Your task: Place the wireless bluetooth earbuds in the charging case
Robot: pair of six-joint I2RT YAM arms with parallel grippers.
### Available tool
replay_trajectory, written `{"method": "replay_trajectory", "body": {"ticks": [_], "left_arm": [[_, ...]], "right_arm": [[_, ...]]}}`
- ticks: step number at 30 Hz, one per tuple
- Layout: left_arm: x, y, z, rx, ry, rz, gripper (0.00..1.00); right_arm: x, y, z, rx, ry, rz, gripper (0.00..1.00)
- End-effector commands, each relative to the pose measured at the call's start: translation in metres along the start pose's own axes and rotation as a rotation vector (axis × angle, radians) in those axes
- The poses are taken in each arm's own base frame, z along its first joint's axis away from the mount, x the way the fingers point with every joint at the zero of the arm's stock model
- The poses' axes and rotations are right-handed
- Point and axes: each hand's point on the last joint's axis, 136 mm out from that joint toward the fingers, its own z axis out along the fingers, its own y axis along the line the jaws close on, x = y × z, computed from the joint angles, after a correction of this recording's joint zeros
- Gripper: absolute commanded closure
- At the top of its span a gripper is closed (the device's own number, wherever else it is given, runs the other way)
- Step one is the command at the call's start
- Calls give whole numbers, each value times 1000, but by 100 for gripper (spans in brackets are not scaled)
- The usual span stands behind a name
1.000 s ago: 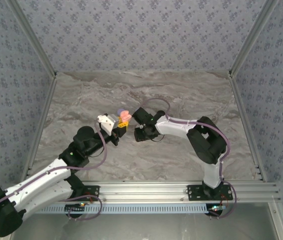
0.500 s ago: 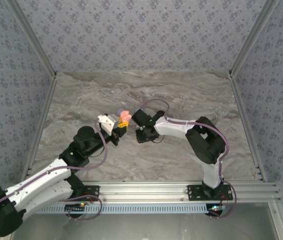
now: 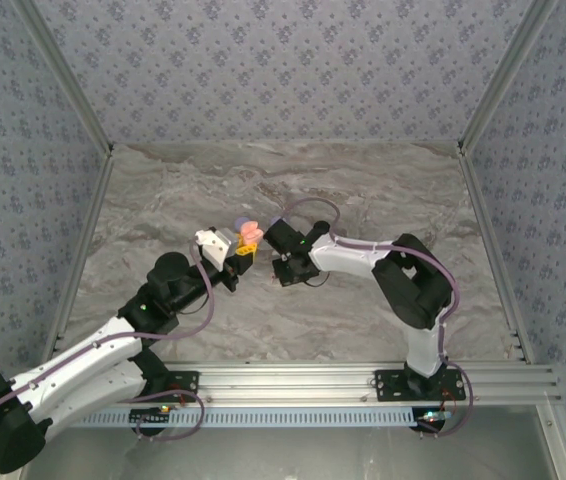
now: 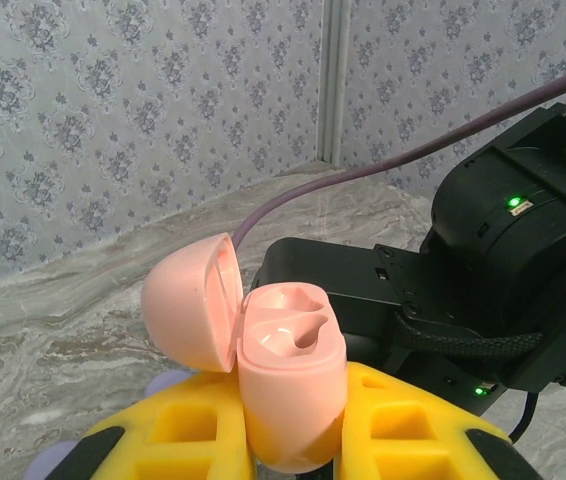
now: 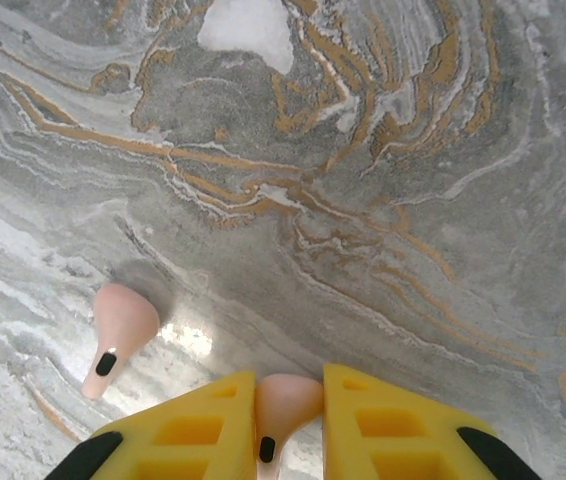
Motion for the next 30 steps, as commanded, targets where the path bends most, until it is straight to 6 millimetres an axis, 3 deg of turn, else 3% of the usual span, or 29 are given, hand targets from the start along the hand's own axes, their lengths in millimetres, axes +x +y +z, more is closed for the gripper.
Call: {"method": "replay_trajectory", "body": {"ticks": [1,5,8,15,18,23,30], "left_arm": [[-22,-5,-3,32,-59,-7,100],[-29,-18,-5,109,-109,-4,100],[-36,-27,-7,161,-149,-6,100],[-46,-43,-4,250,-192,-9,100],[-46,-50,2,286,-183,-2,100],[-45,-62,12,339,-154,8,100],[-45,-70,23,376,-137,10,100]], "right_arm": [[-2,-7,-24,19,-68,0,79],[-17,-17,-72,27,-199,-2,79],[-25,-21,-120,-10,-320,16,79],[-32,-14,-234,-239,-636,71,79],[-30,-11,-271,-343,-743,101,79],[-31,5,-312,-458,-854,95,80],[-40,25,-328,-461,-918,43,80]]}}
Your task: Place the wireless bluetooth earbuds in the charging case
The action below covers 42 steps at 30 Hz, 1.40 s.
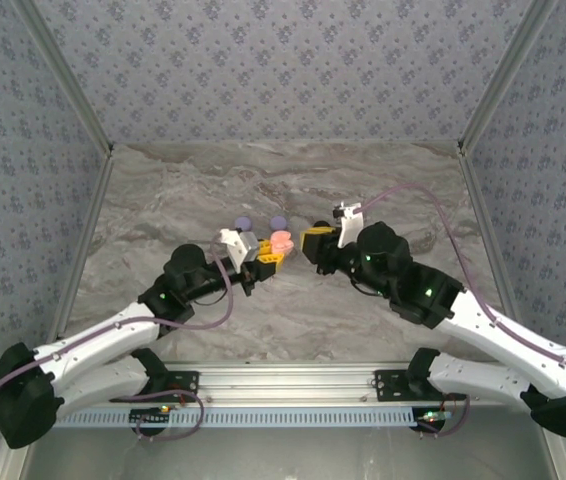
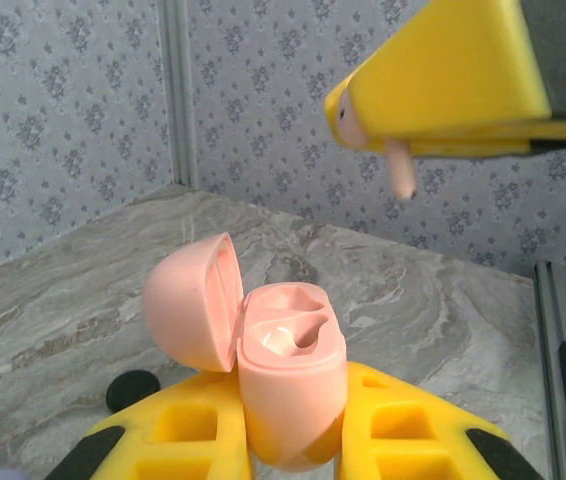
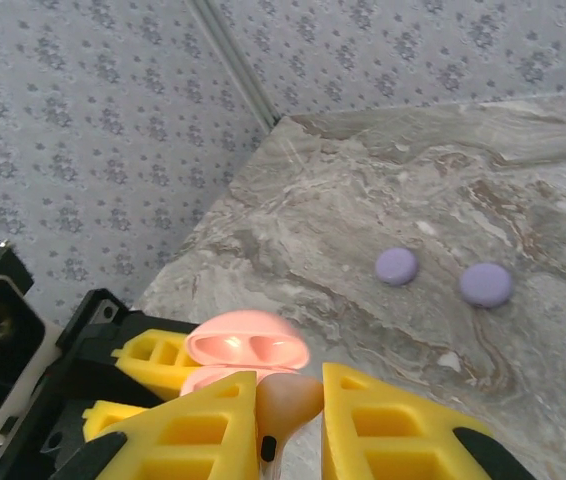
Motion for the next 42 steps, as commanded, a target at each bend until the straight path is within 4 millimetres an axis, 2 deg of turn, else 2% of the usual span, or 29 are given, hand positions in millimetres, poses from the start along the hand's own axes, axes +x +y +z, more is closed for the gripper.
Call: {"method": "replay_trajectory", "body": {"ticks": [1,10,28,42], "left_arm": [[-36,-11,4,55,-91,40,100],[-34,-11,6,57,-83,42,100],[-32,-10,6,53,-76,46,100],[-35,-7,2,25,-91,44,100]], "right_arm": [[-20,11,3,0,-65,-23,80],[-16,8,16,38,-57,-36,80],[-28,10,18,50,-97,-57,80],[5,1,27,56,-6,-26,80]]}}
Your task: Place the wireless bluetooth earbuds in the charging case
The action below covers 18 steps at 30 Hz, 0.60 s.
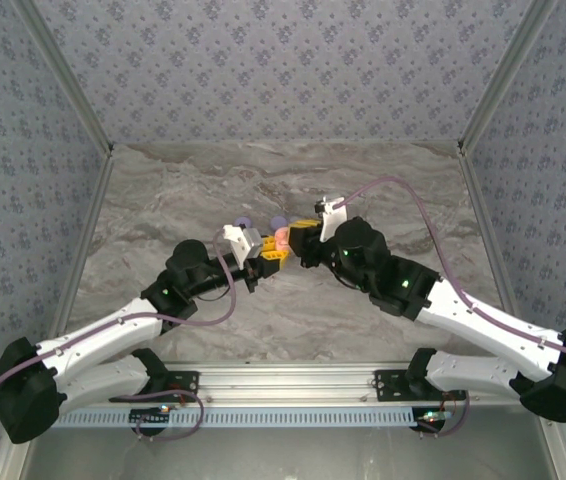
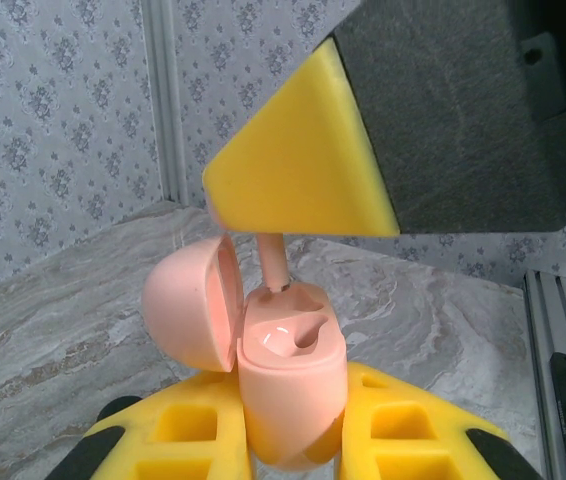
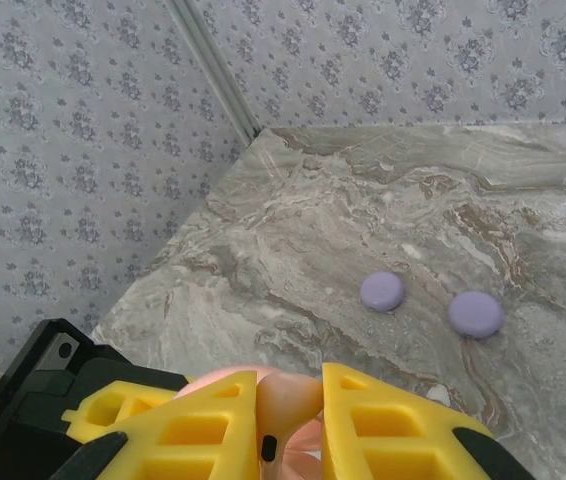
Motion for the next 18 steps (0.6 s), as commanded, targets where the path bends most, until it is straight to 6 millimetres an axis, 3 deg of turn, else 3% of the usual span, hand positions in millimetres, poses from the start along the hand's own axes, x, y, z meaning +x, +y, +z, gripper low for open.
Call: {"method": "replay_trajectory", "body": {"ticks": [1,13,18], "left_arm": [[-26,-3,-4,0,-77,34,100],[-26,-1,-5,-17,-82,27,100],[-26,-1,-6,-17,-85,27,100]], "right_arm": [[9,0,-1,-5,21,23,80],[20,19,1,-96,66,45,80],[23,17,0,-83,85,45,79]]}}
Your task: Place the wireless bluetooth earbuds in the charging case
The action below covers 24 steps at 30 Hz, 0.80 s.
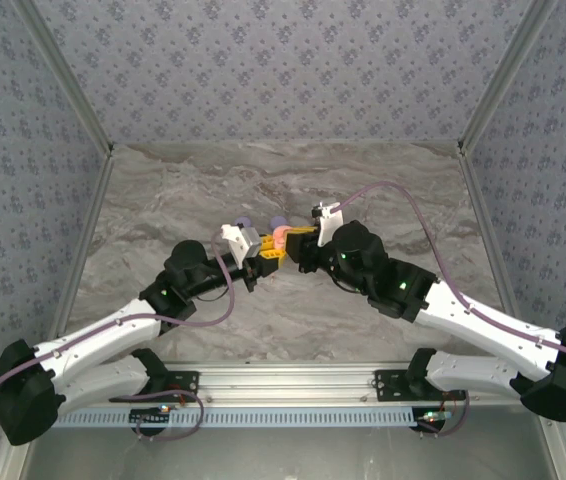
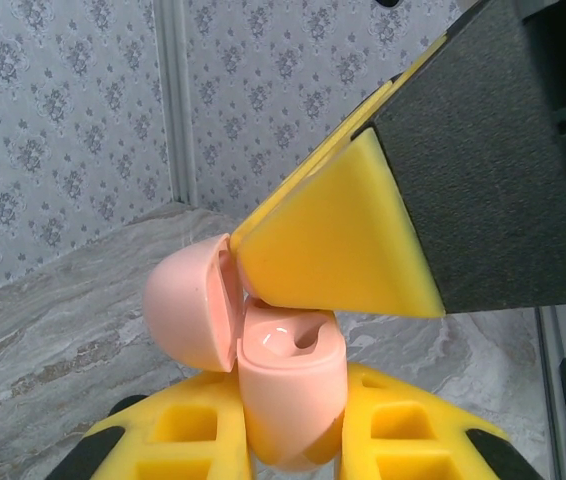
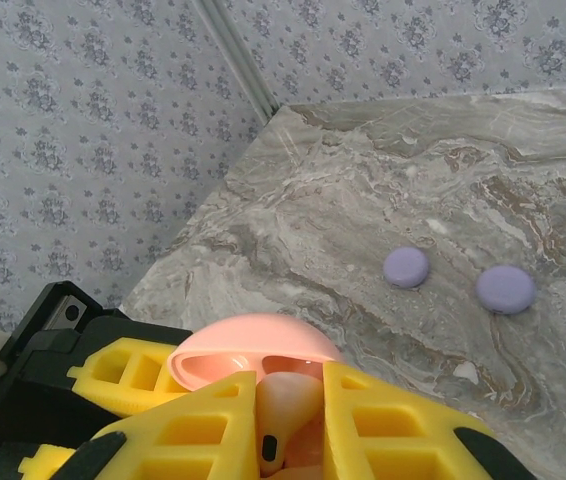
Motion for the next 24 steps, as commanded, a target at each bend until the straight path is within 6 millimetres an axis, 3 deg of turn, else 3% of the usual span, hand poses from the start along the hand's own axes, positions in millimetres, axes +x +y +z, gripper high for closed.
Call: {"method": "replay_trajectory", "body": {"ticks": [1,4,10,14,20,24], "left_arm": [[-24,-3,-4,2,-80,26,100],[-24,-3,-4,2,-81,25,100],[-22,-1,-5,-15,-78,28,100],[-22,7,-8,-65,-82,27,100],[-18,39,-21,-267,-80,2,100],[-15,63,-39,-434,-62,-11,100]], "right_arm": [[10,9,0,-31,51,12,78],[10,9,0,-22,72,-4,72],[-12,16,-21,-59,30,-36,43],[-19,1,-37,-17,-8,-54,21],[10,-45,-38,143,70,-49,0],[44,-74,-24,223,175,-21,0]]}}
